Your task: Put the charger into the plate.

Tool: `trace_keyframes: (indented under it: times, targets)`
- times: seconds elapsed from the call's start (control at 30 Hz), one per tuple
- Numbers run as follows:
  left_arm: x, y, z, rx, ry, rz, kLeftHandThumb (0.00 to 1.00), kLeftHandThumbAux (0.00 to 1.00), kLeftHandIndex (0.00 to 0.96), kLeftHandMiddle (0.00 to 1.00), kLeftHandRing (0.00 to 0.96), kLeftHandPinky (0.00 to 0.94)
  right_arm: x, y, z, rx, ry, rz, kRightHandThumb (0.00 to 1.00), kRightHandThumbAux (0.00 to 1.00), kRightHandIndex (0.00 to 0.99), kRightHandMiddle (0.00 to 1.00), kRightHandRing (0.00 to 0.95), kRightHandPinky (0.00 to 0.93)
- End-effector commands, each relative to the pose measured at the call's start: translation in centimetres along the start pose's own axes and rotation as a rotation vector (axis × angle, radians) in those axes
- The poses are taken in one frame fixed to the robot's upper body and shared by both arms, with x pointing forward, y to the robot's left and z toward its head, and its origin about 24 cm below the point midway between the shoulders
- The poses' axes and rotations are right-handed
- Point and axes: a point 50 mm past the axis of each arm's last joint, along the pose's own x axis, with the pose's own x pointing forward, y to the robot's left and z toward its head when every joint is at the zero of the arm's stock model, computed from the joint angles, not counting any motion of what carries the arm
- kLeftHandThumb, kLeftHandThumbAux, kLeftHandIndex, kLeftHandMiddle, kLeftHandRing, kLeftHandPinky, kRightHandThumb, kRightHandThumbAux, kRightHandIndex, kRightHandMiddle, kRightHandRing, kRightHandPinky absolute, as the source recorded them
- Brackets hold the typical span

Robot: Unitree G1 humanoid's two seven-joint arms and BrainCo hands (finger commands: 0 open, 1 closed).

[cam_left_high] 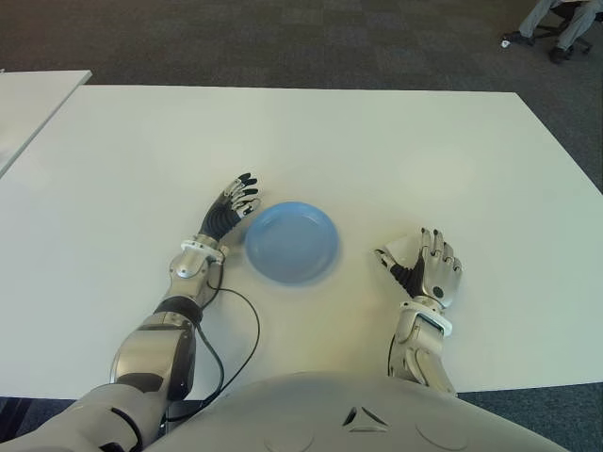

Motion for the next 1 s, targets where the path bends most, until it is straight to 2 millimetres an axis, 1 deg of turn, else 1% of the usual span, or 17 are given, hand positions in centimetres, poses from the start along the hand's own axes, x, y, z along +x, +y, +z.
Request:
trace_keyframes:
  times: [0.03,0.1,0.27,0.33,0.5,0.83,1.0]
  targets:
    - [-2.91,-1.03,-3.31,-0.056,0.168,-0.013,0.209,0.535,0.038,0.141,0.183,0.245,-0.61,1.03,-0.63,-0.009,0.022,0.078,0.181,0.272,0.048,0.135,0.209,0.395]
    - [-2.9,-1.02,-3.3,-0.055,0.168,-0.013,0.208,0.534,0.04,0.143,0.185,0.247,-0.6,1.0,-0.64,-0.009,0.022,0.079,0.189,0.27,0.077,0.17,0.243,0.448]
    - [-2.91,-1.01,-3.28,-0.054,0.166,-0.015,0.204,0.534,0.034,0.138,0.179,0.23,-0.58,0.97,-0.72,-0.009,0.017,0.084,0.204,0.259,0.124,0.219,0.296,0.5]
    - [-2.93,-1.01,-3.26,-0.053,0.163,-0.015,0.201,0.535,0.029,0.134,0.174,0.228,-0.58,0.99,-0.79,-0.009,0.014,0.086,0.209,0.258,0.134,0.23,0.305,0.494]
    - [-2.97,-1.0,-3.23,-0.049,0.158,-0.013,0.191,0.542,0.022,0.13,0.169,0.225,-0.58,1.0,-0.89,-0.01,0.009,0.09,0.22,0.253,0.146,0.236,0.305,0.441]
    - [-2.98,-1.02,-3.18,-0.049,0.152,-0.012,0.178,0.541,0.017,0.129,0.164,0.221,-0.54,0.98,-1.02,-0.02,-0.003,0.104,0.219,0.248,0.116,0.19,0.247,0.344]
    - [-3.02,-1.02,-3.17,-0.055,0.148,-0.009,0.179,0.545,0.015,0.126,0.165,0.225,-0.54,0.99,-1.03,-0.025,-0.007,0.113,0.22,0.252,0.11,0.184,0.242,0.359]
